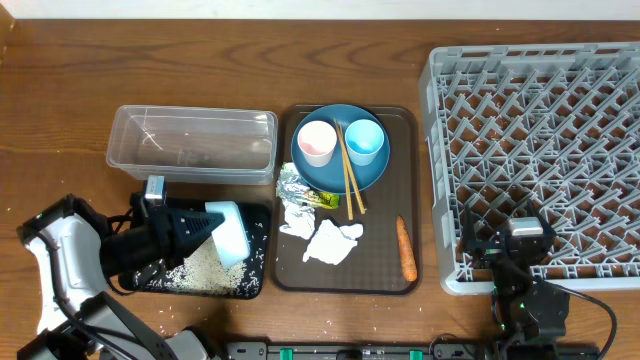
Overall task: Sort waste into correct bins and load items into the dishwasher rack
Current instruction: 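Tilt the bowl with the left gripper to pour rice onto the black tray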
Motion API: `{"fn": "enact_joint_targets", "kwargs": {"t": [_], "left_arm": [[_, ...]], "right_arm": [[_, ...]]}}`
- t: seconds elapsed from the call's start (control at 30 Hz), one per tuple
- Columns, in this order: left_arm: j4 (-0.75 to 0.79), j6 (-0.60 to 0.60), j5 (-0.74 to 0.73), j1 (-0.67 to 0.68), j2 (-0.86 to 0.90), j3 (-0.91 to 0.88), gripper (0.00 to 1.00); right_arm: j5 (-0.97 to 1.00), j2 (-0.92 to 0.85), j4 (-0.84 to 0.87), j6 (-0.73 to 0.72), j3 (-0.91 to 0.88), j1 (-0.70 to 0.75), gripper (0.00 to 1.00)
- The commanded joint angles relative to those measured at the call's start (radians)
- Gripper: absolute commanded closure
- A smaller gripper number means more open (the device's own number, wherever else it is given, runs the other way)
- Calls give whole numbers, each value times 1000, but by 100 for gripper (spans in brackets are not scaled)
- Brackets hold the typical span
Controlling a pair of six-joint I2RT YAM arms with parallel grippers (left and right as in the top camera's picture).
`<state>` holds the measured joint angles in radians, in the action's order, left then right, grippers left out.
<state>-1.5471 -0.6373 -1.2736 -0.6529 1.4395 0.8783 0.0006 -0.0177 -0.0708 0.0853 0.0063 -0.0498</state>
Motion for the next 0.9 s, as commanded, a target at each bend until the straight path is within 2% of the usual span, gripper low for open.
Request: {"fn": "enact_joint_targets", "kwargs": {"t": [0.0, 0.2, 0.3, 0.37, 0.4, 0.47, 0.57, 0.63, 0.7, 0.77, 0.87], "left_arm": [[45, -46, -24, -5, 3, 2, 94], [35, -35, -55, -5, 5, 2, 94], [-11, 27, -86, -5, 5, 2, 94], [-66, -33, -116, -4, 4, 2, 94], [-54, -67, -129, -6, 5, 2, 93], [-3, -53, -123, -10, 5, 2, 93], [-31, -39, -123, -9, 5, 2, 93], [51, -34, -130, -11, 5, 2, 93], [145, 40, -118, -15, 9, 2, 93], [141, 141, -106, -15, 14, 2, 94], [75, 65, -134, -16, 11, 2, 94]], "right_arm": [[10, 0, -4, 6, -1, 11, 1], [10, 0, -4, 6, -1, 11, 1], [10, 0, -4, 6, -1, 11, 1], [10, 0, -4, 6, -1, 11, 1], [10, 0, -4, 6, -1, 11, 1], [10, 0, -4, 6, -1, 11, 1], [10, 0, -4, 6, -1, 11, 1], [10, 0, -4, 6, -1, 11, 1], [10, 0, -4, 6, -1, 11, 1], [10, 0, -4, 6, -1, 11, 1], [10, 0, -4, 6, -1, 11, 1]]}}
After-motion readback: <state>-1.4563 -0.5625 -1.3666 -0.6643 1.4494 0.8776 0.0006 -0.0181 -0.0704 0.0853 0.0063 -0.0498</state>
